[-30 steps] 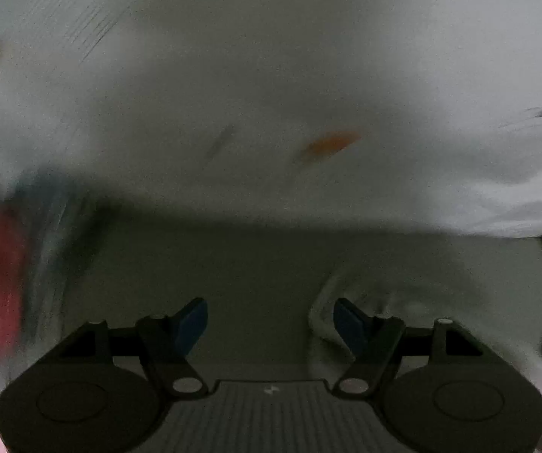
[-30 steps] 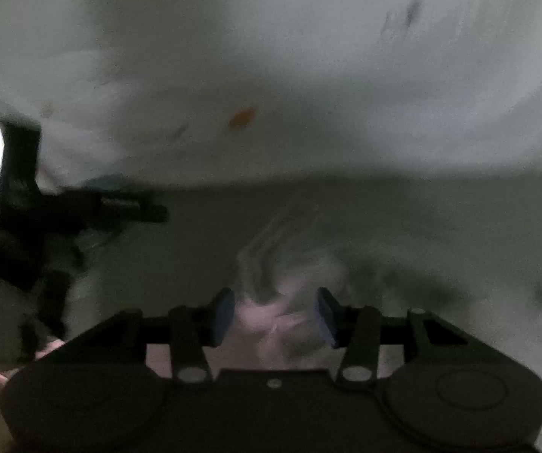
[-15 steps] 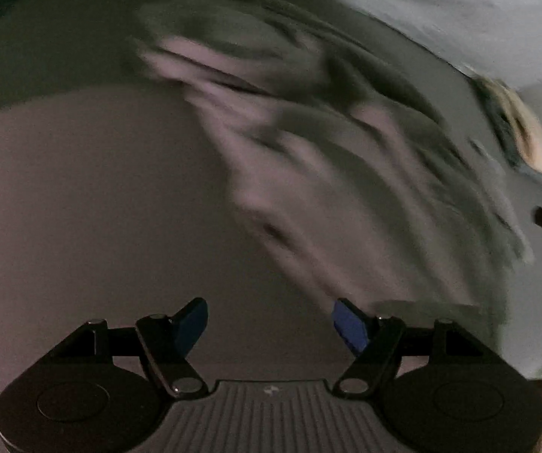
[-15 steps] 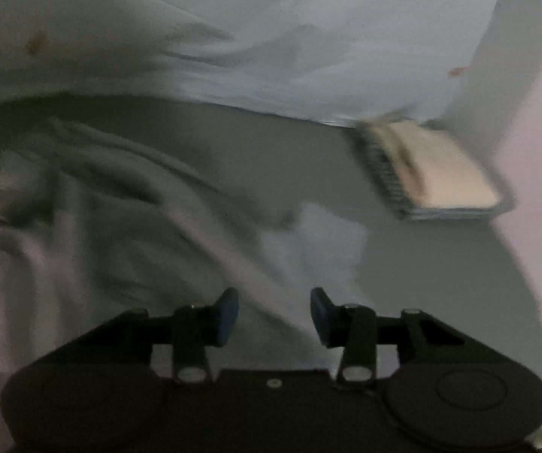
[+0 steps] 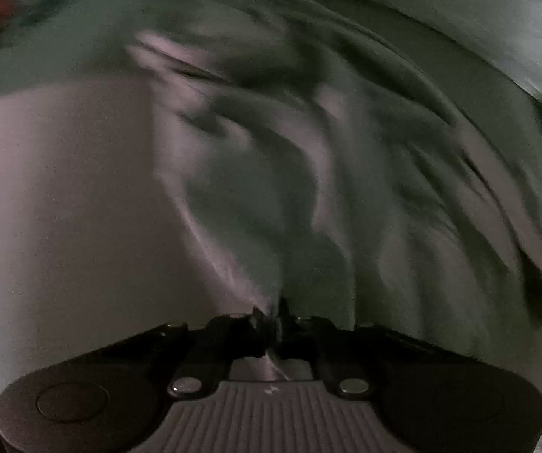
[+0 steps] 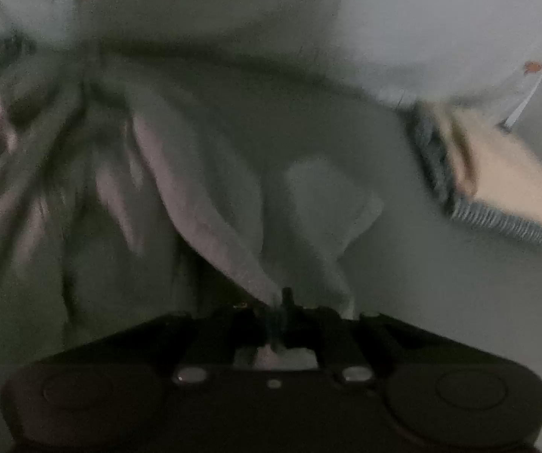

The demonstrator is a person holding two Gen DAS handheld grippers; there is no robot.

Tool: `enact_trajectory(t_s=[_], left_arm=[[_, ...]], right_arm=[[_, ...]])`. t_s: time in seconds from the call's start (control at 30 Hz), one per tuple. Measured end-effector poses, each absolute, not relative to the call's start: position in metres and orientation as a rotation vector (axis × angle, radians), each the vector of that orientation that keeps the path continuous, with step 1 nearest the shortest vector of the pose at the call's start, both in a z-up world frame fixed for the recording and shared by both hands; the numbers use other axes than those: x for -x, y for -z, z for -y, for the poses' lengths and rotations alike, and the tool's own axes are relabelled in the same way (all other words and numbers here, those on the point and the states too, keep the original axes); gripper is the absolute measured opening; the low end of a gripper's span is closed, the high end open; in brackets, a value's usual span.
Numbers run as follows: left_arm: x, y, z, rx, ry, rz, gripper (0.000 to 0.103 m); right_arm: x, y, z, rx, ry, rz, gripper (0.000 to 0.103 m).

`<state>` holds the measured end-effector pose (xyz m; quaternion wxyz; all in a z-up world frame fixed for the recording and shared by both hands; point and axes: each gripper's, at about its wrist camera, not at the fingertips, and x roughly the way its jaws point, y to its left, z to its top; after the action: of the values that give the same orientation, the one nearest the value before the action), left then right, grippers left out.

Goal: Fold clothes

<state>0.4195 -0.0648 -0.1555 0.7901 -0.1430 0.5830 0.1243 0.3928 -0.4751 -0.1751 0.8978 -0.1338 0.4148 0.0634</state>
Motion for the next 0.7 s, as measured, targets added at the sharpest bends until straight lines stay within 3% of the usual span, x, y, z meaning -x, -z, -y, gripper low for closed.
enact_trajectory(t_s=[0.23,0.47,0.53,0.57,0.6,0.63,0.7], left_arm=[[-0.39,0.069,-0.079,0.551,-0.641,-1.061,0.005],[-0.463,-0.01,-0.153,0.351,-0.684,-0.858,0.005],[-0.493,-0.019,-0.149,0.279,-0.639,-0.824,0.011],[-0.508,-0.014,-0.14,0.258,-0.616,-0.81,0.019],[-0.519,-0.008,-0.134,0.236,-0.596,-0.815,0.035],[-0.522,0.0,-0.132,0.212,-0.585,-0.826,0.043],[-0.516,0.021,-0.12,0.169,-0.548,-0.852,0.061]], right_arm=[[-0.4,0.067,0.505,0.206,-0.113,-0.536,0.004],[-0.479,0.002,0.5,0.384,-0.042,-0.251,0.004],[-0.5,-0.004,0.487,0.411,-0.017,-0.239,0.009],[-0.51,-0.003,0.479,0.423,0.006,-0.262,0.014],[-0.517,0.002,0.471,0.419,0.029,-0.295,0.027],[-0.518,0.01,0.467,0.4,0.03,-0.338,0.039],[-0.519,0.027,0.458,0.358,0.023,-0.429,0.045]])
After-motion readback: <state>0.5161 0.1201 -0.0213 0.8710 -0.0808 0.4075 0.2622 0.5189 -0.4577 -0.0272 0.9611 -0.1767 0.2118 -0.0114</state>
